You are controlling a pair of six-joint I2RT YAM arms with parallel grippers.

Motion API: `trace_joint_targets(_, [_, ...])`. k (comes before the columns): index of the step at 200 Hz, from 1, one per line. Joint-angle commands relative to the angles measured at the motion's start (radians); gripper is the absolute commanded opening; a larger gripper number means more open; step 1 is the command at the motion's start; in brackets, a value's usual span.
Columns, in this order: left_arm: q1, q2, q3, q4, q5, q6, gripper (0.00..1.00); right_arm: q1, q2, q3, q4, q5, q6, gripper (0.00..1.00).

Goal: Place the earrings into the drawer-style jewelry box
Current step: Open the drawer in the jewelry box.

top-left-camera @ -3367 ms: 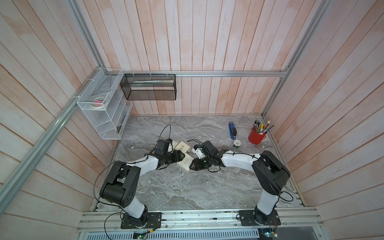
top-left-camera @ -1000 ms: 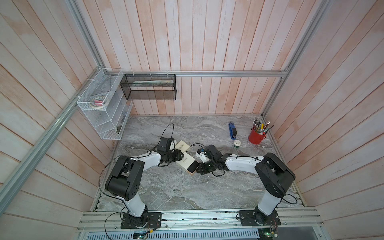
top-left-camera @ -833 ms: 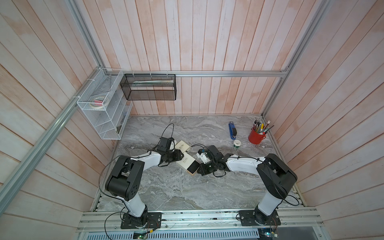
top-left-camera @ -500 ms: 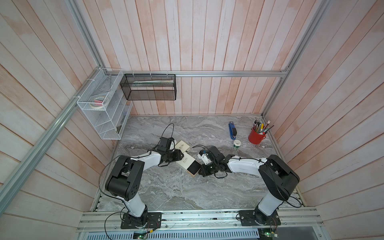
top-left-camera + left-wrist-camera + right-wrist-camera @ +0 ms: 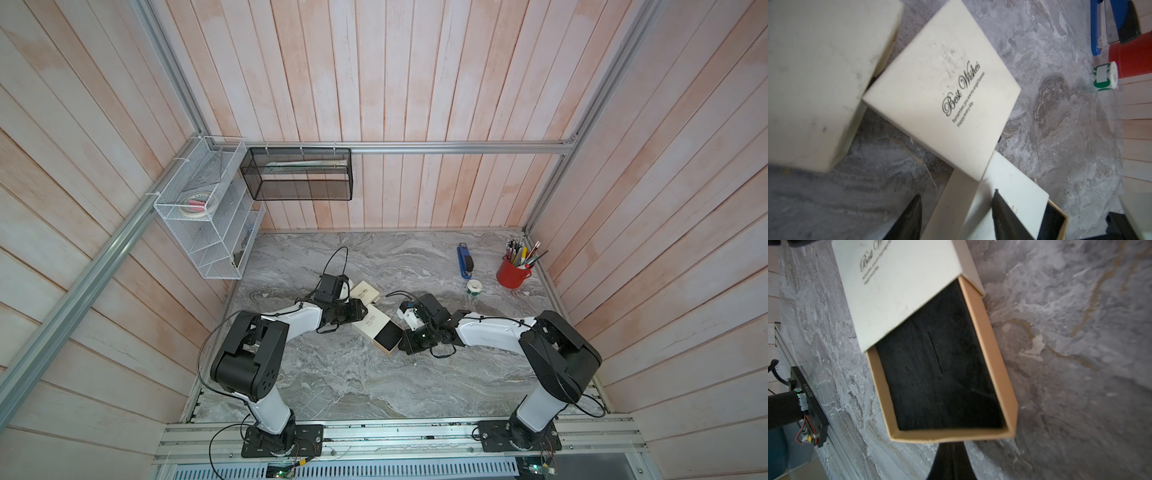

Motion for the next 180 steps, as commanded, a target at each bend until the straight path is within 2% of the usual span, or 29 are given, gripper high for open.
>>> trace_joint_targets(1, [0.007, 0.025, -0.003, -0.092, -0.11, 0.027, 0.55, -0.002, -0.018, -0.026, -0.078, 0.021, 0.001, 0.0])
trace_joint_targets(102, [0.008, 0.016, 0.019, -0.087, -0.072, 0.018, 0.55, -0.002, -0.021, -0.009, -0.074, 0.028, 0.003, 0.0])
trace_joint_targets(128, [0.008, -0.004, 0.045, -0.087, -0.055, 0.013, 0.58, -0.002, -0.02, 0.009, -0.075, 0.027, 0.002, 0.06])
trace_joint_targets(155, [0.007, -0.027, 0.065, -0.097, -0.054, 0.011, 0.65, -0.002, -0.024, 0.015, -0.074, 0.017, 0.002, 0.11])
trace_joint_targets(180, [0.007, -0.062, 0.068, -0.106, -0.073, 0.006, 0.72, -0.002, -0.048, 0.013, -0.08, 0.012, -0.002, 0.19])
